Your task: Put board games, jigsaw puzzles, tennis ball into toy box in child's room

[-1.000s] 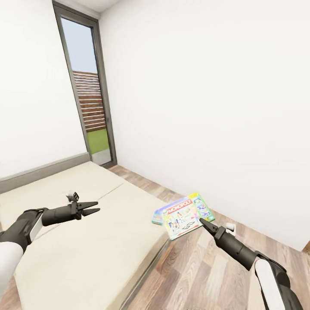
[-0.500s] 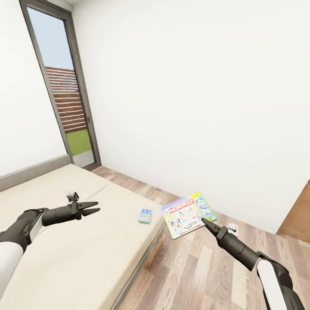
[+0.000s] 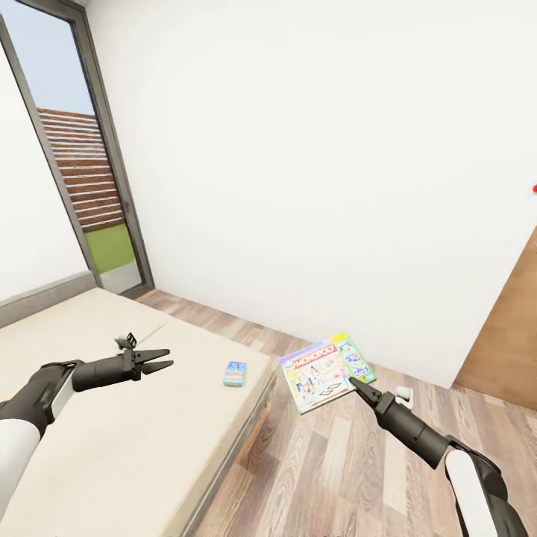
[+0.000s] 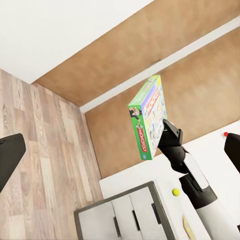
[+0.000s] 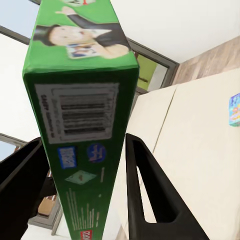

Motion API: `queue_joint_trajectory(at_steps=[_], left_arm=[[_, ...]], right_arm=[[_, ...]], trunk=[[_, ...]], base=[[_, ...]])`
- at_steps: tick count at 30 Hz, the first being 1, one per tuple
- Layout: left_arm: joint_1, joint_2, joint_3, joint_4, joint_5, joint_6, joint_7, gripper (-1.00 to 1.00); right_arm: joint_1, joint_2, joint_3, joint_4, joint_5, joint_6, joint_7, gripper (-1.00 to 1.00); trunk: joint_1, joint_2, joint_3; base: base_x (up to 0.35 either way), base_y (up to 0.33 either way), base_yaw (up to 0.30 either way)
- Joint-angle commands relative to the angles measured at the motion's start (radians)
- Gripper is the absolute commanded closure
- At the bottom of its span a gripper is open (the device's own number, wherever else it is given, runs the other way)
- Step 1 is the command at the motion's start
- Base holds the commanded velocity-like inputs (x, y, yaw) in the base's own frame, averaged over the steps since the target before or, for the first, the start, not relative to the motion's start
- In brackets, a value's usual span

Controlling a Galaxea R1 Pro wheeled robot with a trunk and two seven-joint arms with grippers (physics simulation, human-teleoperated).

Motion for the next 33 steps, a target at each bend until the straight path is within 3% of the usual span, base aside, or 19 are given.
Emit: queue_joint_trajectory(at_steps=[1, 28, 33], left_arm=[[-0.001, 0.0, 0.0, 0.0, 0.0, 0.011, -0.004, -1.0], [-0.001, 0.001, 0.001, 0.0, -0.002, 0.011, -0.004, -1.0], [-0.001, 0.001, 0.001, 0.0, -0.001, 0.011, -0.004, -1.0]], right_arm=[[-0.001, 0.0, -0.001, 0.0, -0.002, 0.005, 0.003, 1.0], [-0.001, 0.001, -0.002, 0.002, -0.002, 0.004, 0.004, 1.0], [-0.001, 0.001, -0.017, 0.003, -0.003, 0.004, 0.003, 1.0]], trunk=[[0.001, -0.002, -0.004], [0.001, -0.002, -0.04], [0.001, -0.002, -0.042]], base=[[0.0, 0.0, -0.013], [0.007, 0.0, -0.142], [0.142, 0.0, -0.091]])
